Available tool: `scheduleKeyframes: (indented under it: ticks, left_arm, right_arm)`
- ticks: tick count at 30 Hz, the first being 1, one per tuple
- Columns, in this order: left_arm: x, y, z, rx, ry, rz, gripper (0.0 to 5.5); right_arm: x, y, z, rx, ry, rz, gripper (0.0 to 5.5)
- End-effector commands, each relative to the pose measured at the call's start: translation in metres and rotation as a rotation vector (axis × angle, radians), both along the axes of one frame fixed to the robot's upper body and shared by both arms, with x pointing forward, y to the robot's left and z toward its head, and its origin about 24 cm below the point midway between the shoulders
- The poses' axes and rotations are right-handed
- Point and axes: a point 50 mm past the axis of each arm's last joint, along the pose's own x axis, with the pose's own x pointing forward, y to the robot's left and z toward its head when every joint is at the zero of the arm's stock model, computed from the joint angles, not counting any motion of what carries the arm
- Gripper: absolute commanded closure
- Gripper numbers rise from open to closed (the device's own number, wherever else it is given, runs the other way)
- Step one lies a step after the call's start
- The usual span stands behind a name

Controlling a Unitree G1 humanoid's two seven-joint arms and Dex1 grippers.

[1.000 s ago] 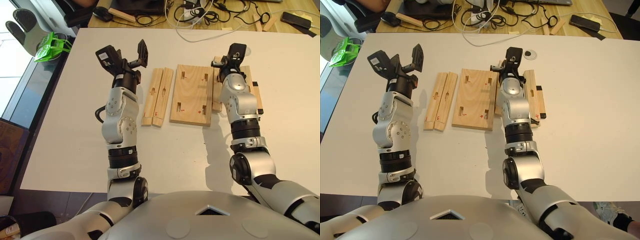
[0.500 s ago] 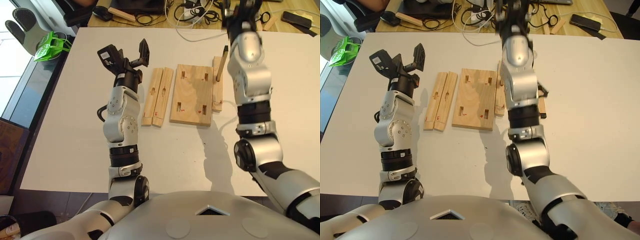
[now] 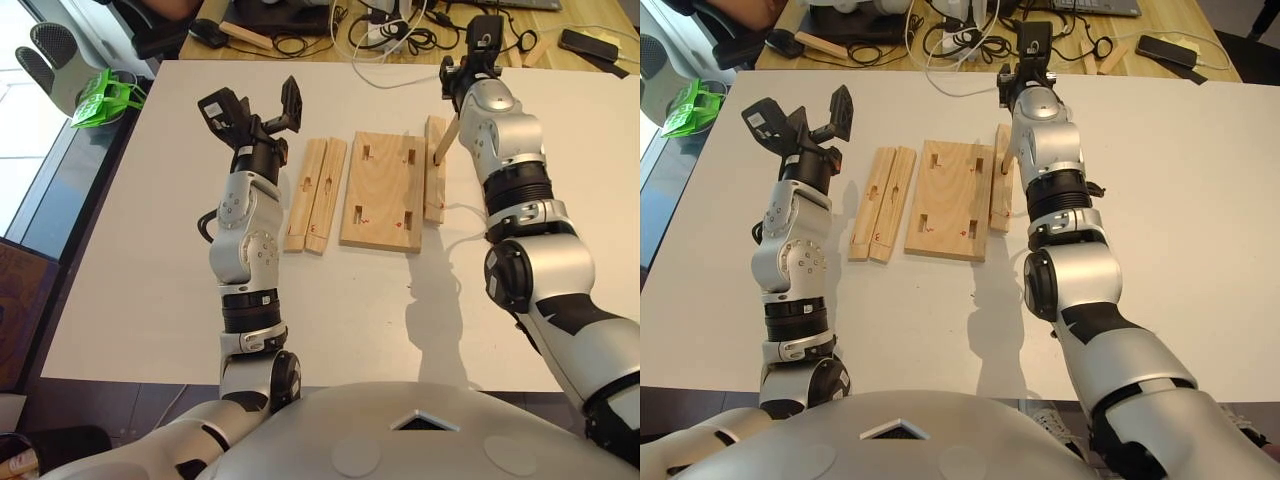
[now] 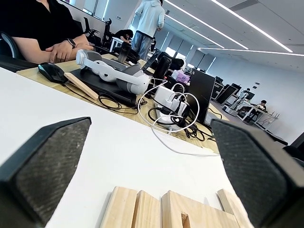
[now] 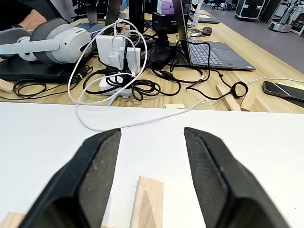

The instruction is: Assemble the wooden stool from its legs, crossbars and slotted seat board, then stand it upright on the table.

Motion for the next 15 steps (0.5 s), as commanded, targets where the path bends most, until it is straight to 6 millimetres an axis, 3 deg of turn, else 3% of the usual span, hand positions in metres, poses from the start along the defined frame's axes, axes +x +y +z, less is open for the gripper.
scheduleKeyframes:
  ticks: [1, 4, 6, 10, 12, 15]
  left_arm:
    - [0.002, -0.001, 0.001, -0.007, -0.001, 0.000, 0.84]
    - [0.003, -0.001, 0.000, -0.011, 0.000, -0.004, 0.84]
    - [0.003, -0.001, 0.000, -0.012, 0.002, -0.006, 0.84]
    - [0.004, -0.001, -0.001, -0.009, 0.003, -0.010, 0.84]
    - [0.004, -0.001, -0.001, -0.008, 0.003, -0.010, 0.84]
    - [0.004, -0.001, -0.001, -0.006, 0.001, -0.009, 0.84]
  right_arm:
    - [-0.015, 0.006, -0.042, 0.058, 0.125, 0.003, 3.05]
    - [-0.011, 0.008, -0.020, 0.037, -0.047, 0.006, 3.05]
    - [-0.012, 0.015, 0.006, 0.020, -0.244, 0.064, 3.05]
    - [-0.030, 0.040, 0.050, 0.004, -0.545, 0.264, 3.05]
    - [-0.037, 0.056, 0.044, 0.088, -0.438, 0.375, 3.05]
    - [-0.045, 0.072, 0.013, 0.253, -0.109, 0.443, 3.05]
